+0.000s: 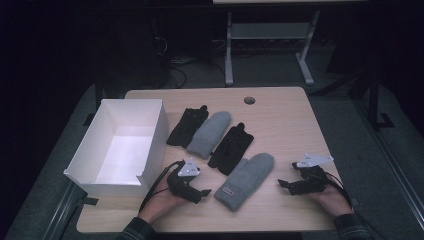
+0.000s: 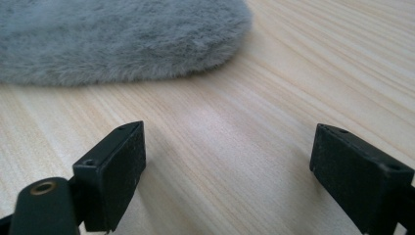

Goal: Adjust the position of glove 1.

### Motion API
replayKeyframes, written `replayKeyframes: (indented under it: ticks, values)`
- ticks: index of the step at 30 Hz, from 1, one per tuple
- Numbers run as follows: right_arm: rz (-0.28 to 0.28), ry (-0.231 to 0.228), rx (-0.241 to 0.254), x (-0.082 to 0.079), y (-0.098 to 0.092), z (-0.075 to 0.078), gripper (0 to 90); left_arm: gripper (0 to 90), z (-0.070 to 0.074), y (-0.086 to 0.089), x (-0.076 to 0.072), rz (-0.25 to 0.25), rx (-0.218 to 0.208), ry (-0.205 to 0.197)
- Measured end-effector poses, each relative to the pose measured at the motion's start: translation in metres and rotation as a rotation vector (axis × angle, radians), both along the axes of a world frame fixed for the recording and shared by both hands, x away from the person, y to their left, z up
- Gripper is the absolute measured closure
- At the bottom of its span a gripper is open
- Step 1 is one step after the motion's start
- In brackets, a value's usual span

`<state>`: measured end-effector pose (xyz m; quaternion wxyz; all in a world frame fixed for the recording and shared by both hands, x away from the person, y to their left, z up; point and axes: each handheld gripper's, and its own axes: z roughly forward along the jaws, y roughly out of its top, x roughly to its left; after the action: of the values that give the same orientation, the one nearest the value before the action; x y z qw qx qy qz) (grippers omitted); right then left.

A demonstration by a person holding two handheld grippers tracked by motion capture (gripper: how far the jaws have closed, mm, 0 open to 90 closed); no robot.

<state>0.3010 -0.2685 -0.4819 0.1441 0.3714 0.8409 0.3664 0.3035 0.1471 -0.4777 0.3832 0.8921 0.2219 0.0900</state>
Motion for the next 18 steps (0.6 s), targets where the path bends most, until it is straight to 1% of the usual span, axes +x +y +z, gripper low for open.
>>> replayKeyframes:
  ticks: [1, 2, 3, 6, 9, 10, 12, 14, 16, 18]
  values:
    - [-0.001, 0.002, 0.002, 0.000, 0.000, 0.000, 12.5, 12.8, 0.001, 0.000, 0.000, 0.002, 0.014, 0.004]
    - [-0.001, 0.002, 0.002, 0.000, 0.000, 0.000, 12.5, 12.9, 0.001, 0.000, 0.000, 0.002, 0.014, 0.004]
    - [-0.004, 0.004, 0.003, 0.001, 0.001, 0.000, 11.8, 13.0, 0.002, -0.001, 0.001, 0.013, 0.028, 0.008]
    - [-0.005, 0.003, 0.002, 0.001, 0.001, 0.000, 11.7, 12.9, 0.004, -0.002, 0.001, 0.022, 0.043, 0.013]
    - [-0.005, 0.004, 0.002, 0.001, 0.001, 0.000, 11.6, 12.9, 0.010, -0.001, 0.004, 0.051, 0.026, 0.014]
    - [-0.005, 0.004, 0.002, 0.001, 0.001, 0.000, 11.6, 12.9, 0.010, -0.001, 0.004, 0.051, 0.026, 0.014]
    - [-0.011, 0.004, 0.001, 0.001, 0.001, -0.001, 10.9, 13.0, 0.015, -0.001, 0.006, 0.084, 0.011, 0.013]
    - [-0.013, 0.003, 0.000, 0.001, 0.001, -0.001, 10.8, 13.3, 0.019, -0.004, 0.011, 0.098, 0.015, 0.023]
    - [-0.014, 0.004, 0.000, 0.001, 0.001, 0.000, 10.8, 13.5, 0.021, -0.004, 0.013, 0.104, 0.017, 0.020]
    - [-0.015, 0.008, 0.001, 0.000, 0.001, 0.000, 10.8, 13.7, 0.025, -0.006, 0.018, 0.124, 0.004, 0.021]
